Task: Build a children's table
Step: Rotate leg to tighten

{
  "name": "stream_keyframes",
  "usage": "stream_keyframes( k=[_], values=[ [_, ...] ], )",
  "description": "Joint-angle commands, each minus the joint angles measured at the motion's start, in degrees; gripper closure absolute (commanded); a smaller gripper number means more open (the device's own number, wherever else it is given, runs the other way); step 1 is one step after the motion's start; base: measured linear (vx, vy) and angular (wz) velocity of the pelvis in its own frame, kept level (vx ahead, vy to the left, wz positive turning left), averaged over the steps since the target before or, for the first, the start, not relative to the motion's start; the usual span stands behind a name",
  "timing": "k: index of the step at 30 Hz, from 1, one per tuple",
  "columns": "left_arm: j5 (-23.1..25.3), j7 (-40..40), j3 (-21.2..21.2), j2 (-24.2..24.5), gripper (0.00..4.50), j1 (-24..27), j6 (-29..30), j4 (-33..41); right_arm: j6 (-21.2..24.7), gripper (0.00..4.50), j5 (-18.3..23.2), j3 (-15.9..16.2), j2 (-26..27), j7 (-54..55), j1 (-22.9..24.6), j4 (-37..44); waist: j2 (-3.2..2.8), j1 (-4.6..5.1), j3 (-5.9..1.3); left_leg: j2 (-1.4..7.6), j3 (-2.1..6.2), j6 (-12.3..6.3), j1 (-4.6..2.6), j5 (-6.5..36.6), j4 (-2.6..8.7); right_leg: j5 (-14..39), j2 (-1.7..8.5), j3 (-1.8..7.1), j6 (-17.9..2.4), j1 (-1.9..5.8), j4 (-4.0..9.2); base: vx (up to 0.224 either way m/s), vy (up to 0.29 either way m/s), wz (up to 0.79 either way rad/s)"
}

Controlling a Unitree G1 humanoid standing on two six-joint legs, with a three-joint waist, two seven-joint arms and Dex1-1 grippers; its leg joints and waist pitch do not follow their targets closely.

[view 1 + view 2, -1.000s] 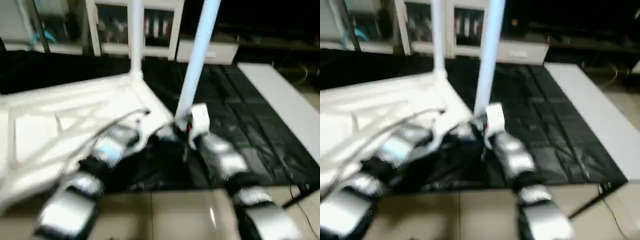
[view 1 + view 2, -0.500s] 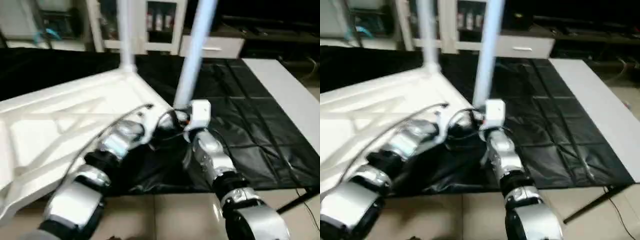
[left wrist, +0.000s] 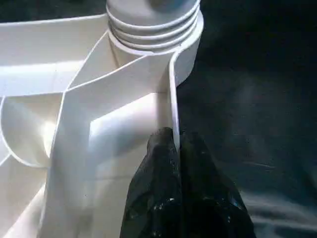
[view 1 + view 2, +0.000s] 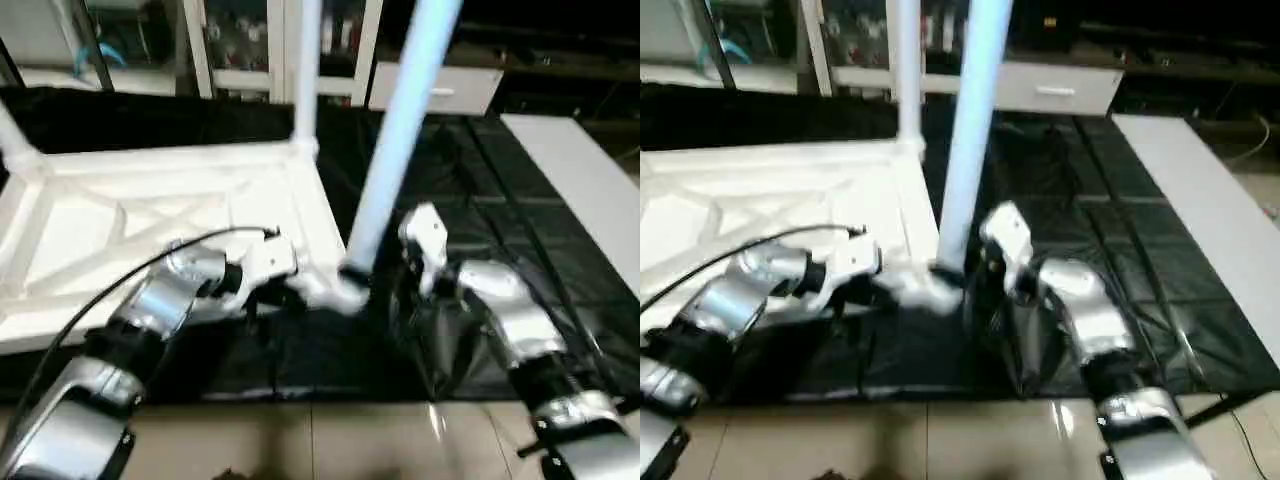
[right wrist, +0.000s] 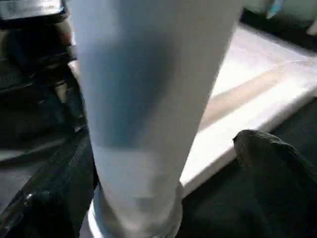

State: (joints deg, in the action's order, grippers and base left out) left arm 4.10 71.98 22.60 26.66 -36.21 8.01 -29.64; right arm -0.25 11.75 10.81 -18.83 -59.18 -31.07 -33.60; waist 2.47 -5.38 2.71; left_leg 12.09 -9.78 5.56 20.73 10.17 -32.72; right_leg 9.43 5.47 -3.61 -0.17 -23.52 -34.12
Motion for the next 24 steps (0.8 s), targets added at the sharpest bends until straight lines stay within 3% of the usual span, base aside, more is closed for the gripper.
stream_keyframes(
  k=[1, 2, 5, 8, 10, 13, 17, 19, 23, 24],
  values=[
    [0.70, 9.09, 6.89, 0.59, 4.50, 3.02, 1.49, 1.42, 3.52, 0.10, 0.77, 0.58, -2.67, -5.25, 0.67, 0.58, -0.68, -0.11, -3.14, 1.25, -0.72, -2.58, -0.91, 15.62, 3.97, 10.13, 2.17, 1.95, -14.81, 2.82, 3.22, 0.000, 0.000, 0.00],
    [0.62, 9.52, 7.11, 0.71, 4.50, 3.05, 1.64, 1.84, 3.49, 0.10, 0.46, 1.15, -2.89, -5.95, 0.69, 0.61, -0.71, -0.12, -2.87, 1.32, -0.65, -1.74, -1.05, 18.66, 4.24, 14.89, 2.25, 1.97, -13.76, 2.72, 3.65, 0.000, 0.000, 0.00],
    [1.08, 10.87, 7.84, 1.02, 4.50, 2.89, 1.40, 2.71, 2.89, 0.10, -1.48, 3.67, -3.38, -7.82, 0.91, 0.97, -0.59, -0.27, -2.82, 1.25, -0.38, -0.12, -1.45, 21.15, 4.44, 21.16, 2.53, 2.13, -11.25, 2.36, 4.37, 0.000, 0.000, 0.00],
    [1.41, 10.91, 7.94, 0.98, 4.50, 2.62, 1.20, 2.80, 2.49, 0.10, -2.37, 4.71, -3.50, -8.16, 0.95, 1.20, -0.37, -0.27, -2.96, 1.20, -0.25, 0.26, -1.20, 20.02, 4.50, 20.70, 2.45, 2.15, -10.68, 2.46, 4.26, 0.000, 0.000, 0.00],
    [1.85, 9.93, 7.57, 0.49, 4.50, 1.84, 1.01, 2.00, 2.33, 0.10, -2.96, 5.69, -3.70, -9.43, 0.83, 1.37, -0.67, -0.31, -3.05, 1.19, -0.18, 0.32, -1.17, 19.31, 4.52, 19.65, 2.42, 2.15, -10.72, 2.53, 4.11, 0.000, 0.000, 0.00],
    [2.57, 9.06, 7.58, 0.21, 4.50, 1.06, 1.33, 1.20, 3.22, 0.25, -3.46, 6.74, -4.36, -12.30, 0.82, 1.96, -0.25, -0.56, -3.23, 1.14, -0.35, -0.23, -1.16, 17.86, 4.33, 16.97, 2.28, 2.15, -11.40, 2.61, 3.88, 0.000, 0.000, 0.00],
    [3.01, 8.01, 7.53, -0.14, 4.50, 0.48, 1.47, 0.68, 3.60, 0.45, -3.15, 7.09, -4.44, -13.69, 0.03, 1.27, -0.17, -1.13, -3.40, 1.15, -0.48, -1.15, -0.92, 14.67, 4.08, 13.10, 2.31, 2.14, -12.51, 2.85, 3.32, 0.000, 0.000, 0.00],
    [3.02, 7.87, 7.47, -0.18, 4.50, 0.56, 1.49, 0.69, 3.41, 0.75, -3.26, 7.10, -4.30, -13.59, -0.14, 0.92, -0.29, -1.18, -3.38, 1.13, -0.46, -1.06, -0.86, 14.70, 4.11, 13.38, 2.36, 2.11, -12.47, 2.91, 3.33, 0.000, 0.000, 0.00],
    [3.25, 7.68, 7.34, -0.23, 4.50, 0.81, 1.44, 0.77, 3.18, 0.89, -3.20, 6.68, -3.59, -12.79, -0.90, -0.31, -0.12, -1.05, -3.22, 1.14, -0.35, -0.63, -0.87, 16.62, 4.25, 17.09, 2.48, 2.09, -11.58, 2.81, 3.72, 0.000, 0.000, 0.00],
    [3.34, 7.59, 7.33, -0.35, 4.50, 0.75, 1.18, 0.30, 3.13, 1.16, -3.21, 6.58, -3.38, -12.99, -1.06, -0.71, -0.33, -1.05, -3.21, 1.13, -0.31, -0.49, -0.90, 16.97, 4.28, 17.73, 2.50, 2.09, -11.40, 2.78, 3.79, 0.000, 0.000, 0.00]
  ],
)
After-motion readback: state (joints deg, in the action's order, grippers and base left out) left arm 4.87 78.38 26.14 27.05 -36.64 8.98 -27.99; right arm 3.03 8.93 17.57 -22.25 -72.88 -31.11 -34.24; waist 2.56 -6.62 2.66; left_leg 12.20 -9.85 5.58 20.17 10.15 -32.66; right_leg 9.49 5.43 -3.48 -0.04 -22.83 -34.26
